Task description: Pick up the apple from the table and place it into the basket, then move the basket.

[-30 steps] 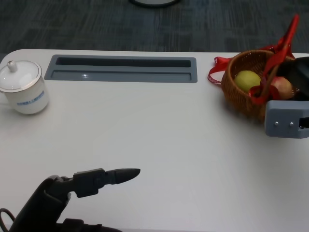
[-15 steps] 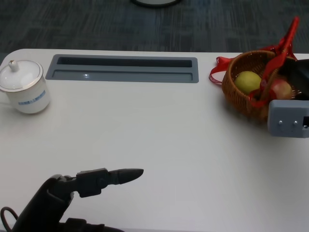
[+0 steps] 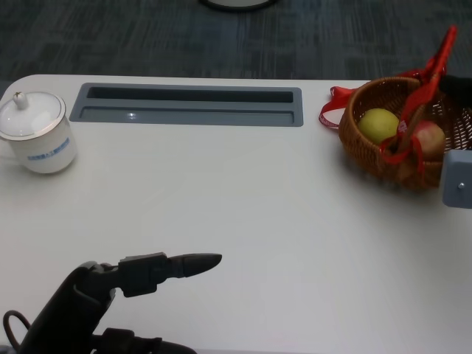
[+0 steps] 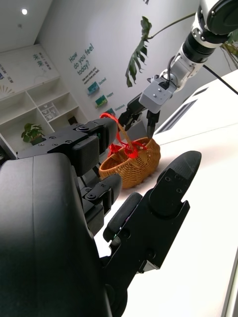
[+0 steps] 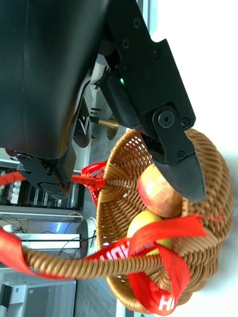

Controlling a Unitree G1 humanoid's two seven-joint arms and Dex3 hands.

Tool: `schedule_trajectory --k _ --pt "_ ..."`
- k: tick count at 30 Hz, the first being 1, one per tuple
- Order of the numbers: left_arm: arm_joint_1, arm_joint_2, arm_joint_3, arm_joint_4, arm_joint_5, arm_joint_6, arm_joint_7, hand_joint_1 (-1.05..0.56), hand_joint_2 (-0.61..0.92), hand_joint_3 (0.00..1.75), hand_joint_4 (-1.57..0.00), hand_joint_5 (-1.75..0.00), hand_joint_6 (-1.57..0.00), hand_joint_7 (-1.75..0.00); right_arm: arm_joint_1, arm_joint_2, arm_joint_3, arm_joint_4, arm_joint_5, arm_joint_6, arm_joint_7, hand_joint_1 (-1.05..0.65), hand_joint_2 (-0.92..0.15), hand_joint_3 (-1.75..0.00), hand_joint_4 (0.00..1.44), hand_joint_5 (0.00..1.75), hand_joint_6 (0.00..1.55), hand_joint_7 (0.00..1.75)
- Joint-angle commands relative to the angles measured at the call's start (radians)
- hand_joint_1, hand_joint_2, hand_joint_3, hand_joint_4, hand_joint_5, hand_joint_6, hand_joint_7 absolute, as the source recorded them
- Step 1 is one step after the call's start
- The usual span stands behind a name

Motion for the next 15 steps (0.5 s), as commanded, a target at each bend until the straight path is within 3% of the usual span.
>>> schedule_trajectory --k 1,8,15 --pt "-0.003 0.013 0.002 0.008 -0.008 -0.007 0.003 -0.52 0.73 0.00 -0.78 0.00 -0.73 0.00 0.022 -0.043 -0.028 -0.010 0.031 -0.021 -0.011 -1.00 -0.84 0.00 0.30 0.03 0.22 0.03" --pt "-0.006 0.018 0.000 0.010 -0.016 -0.013 -0.002 -0.52 0.72 0.00 -0.79 0.00 -0.73 0.00 0.055 -0.094 -0.063 -0.016 0.062 -0.057 -0.007 -0.95 -0.81 0.00 0.31 0.01 0.24 0.01" --pt "-0.009 0.019 -0.004 0.015 -0.018 -0.017 -0.003 -0.52 0.72 0.00 -0.79 0.00 -0.74 0.00 0.095 -0.155 -0.095 -0.061 0.091 -0.175 -0.011 -0.94 -0.81 0.00 0.30 0.00 0.23 0.00"
